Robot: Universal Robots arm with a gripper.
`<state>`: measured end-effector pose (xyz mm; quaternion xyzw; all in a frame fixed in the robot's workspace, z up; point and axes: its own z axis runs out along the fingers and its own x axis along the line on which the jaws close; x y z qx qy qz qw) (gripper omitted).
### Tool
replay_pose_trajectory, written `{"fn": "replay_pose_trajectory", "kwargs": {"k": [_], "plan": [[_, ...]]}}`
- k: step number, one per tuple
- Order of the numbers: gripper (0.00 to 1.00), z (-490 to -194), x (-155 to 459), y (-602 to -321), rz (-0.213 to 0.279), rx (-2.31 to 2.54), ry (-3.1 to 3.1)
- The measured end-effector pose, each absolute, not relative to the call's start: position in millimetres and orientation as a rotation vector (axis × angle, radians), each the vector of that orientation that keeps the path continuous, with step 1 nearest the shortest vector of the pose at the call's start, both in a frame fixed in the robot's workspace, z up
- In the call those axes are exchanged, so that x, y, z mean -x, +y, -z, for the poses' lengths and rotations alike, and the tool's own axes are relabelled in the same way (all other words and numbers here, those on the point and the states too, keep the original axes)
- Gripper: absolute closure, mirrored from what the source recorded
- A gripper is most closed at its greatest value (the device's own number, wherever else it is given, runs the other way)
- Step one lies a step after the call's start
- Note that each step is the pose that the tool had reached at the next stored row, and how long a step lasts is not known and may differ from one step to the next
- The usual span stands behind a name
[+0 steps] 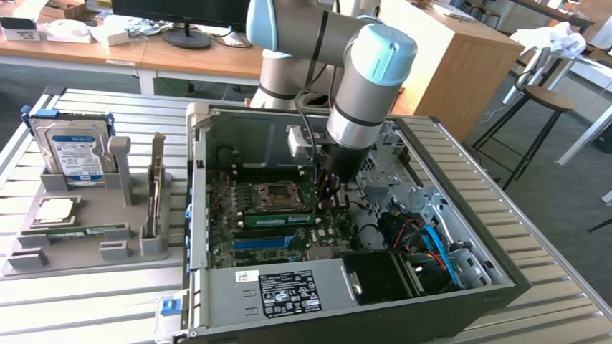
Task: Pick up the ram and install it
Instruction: 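Insert the ram into the slot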
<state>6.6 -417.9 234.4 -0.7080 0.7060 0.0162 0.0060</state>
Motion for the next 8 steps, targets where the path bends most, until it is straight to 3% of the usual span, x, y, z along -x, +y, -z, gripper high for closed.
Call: {"fn": "replay_pose_trajectory", "kwargs": {"k": [8], "plan": [[0.9, -231.5, -6.6, -417.9, -0.051, 2.216, 2.209]]}}
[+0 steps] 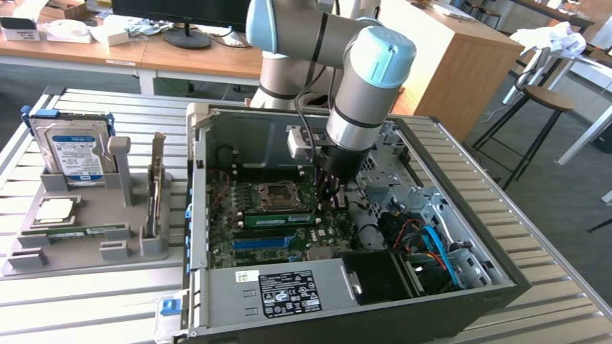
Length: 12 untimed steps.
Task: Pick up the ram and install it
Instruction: 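Insert the ram into the slot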
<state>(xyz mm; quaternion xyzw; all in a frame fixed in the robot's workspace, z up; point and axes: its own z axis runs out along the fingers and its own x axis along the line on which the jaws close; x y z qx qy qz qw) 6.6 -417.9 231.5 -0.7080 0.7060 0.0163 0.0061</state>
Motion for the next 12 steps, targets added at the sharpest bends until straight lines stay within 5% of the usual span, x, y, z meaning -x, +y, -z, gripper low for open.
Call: {"fn": "replay_pose_trajectory", "kwargs": {"k": [12], "plan": [[0.9, -230.0, -6.6, -416.5, -0.051, 2.216, 2.209]]}}
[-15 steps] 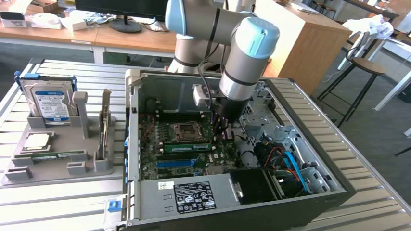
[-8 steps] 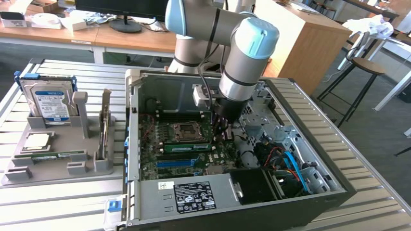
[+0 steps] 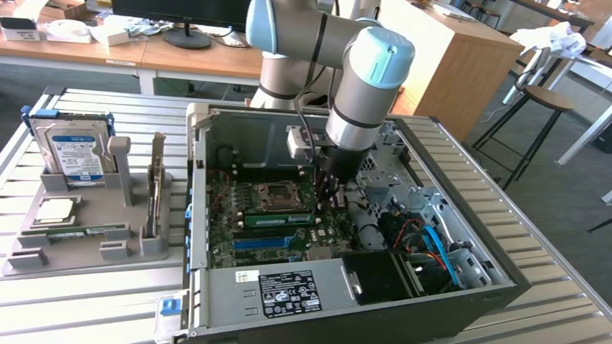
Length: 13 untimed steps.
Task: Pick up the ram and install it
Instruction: 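Insert the ram into the slot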
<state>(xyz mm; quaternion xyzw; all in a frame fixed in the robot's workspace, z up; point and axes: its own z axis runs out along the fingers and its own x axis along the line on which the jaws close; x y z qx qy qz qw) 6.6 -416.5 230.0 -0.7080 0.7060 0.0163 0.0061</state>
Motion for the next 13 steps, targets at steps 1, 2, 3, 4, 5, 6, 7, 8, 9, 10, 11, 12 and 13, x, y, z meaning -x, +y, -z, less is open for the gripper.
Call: {"fn": "replay_pose_trajectory", "kwargs": {"k": [1, 2, 3, 4, 5, 6, 7, 8, 9, 10, 11, 12, 13], "plan": [[0.9, -230.0, -6.6, -416.5, -0.051, 2.216, 2.21], [0.9, -230.0, -6.6, -416.5, -0.051, 2.216, 2.21], [0.9, -230.0, -6.6, -416.5, -0.051, 2.216, 2.21], [0.9, -229.9, -6.7, -416.5, -0.051, 2.216, 2.209], [0.9, -229.6, -6.7, -416.5, -0.051, 2.216, 2.209], [0.9, -229.0, -6.7, -416.5, -0.051, 2.215, 2.209], [0.9, -228.4, -6.7, -416.5, -0.051, 2.215, 2.209], [0.9, -228.1, -6.6, -416.5, -0.051, 2.216, 2.209], [0.9, -228.1, -6.6, -416.6, -0.051, 2.216, 2.21], [0.9, -228.1, -6.6, -416.6, -0.051, 2.216, 2.21], [0.9, -228.1, -6.6, -416.6, -0.051, 2.216, 2.21], [0.9, -228.0, -6.6, -416.6, -0.051, 2.216, 2.21], [0.9, -227.7, -6.6, -416.5, -0.051, 2.216, 2.209]]}}
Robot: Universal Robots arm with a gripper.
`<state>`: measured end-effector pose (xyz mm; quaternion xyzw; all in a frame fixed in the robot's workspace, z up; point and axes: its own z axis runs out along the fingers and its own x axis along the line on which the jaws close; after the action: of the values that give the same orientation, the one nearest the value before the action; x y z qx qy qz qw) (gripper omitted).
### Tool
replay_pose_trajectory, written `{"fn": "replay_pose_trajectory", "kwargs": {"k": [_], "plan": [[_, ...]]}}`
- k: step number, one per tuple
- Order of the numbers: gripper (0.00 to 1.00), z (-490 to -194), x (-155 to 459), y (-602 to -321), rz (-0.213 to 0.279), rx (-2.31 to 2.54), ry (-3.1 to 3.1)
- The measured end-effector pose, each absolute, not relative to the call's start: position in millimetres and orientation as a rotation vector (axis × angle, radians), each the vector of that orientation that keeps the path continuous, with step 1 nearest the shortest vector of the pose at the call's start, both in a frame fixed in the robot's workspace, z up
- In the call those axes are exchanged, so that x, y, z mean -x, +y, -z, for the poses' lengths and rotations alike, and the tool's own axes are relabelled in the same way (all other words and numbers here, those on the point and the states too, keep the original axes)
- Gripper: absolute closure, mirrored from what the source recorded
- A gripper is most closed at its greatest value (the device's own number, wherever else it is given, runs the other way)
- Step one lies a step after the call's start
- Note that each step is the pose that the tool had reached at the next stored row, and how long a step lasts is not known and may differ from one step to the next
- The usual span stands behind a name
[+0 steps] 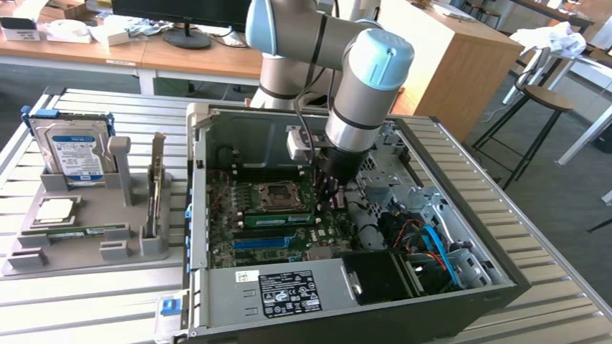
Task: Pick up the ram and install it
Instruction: 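Insert the ram into the slot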
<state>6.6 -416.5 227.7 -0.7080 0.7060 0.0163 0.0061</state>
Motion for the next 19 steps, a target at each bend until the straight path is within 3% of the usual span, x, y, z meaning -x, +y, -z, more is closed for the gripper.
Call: {"fn": "replay_pose_trajectory", "kwargs": {"k": [19], "plan": [[0.9, -223.6, -6.7, -416.5, -0.051, 2.216, 2.209]]}}
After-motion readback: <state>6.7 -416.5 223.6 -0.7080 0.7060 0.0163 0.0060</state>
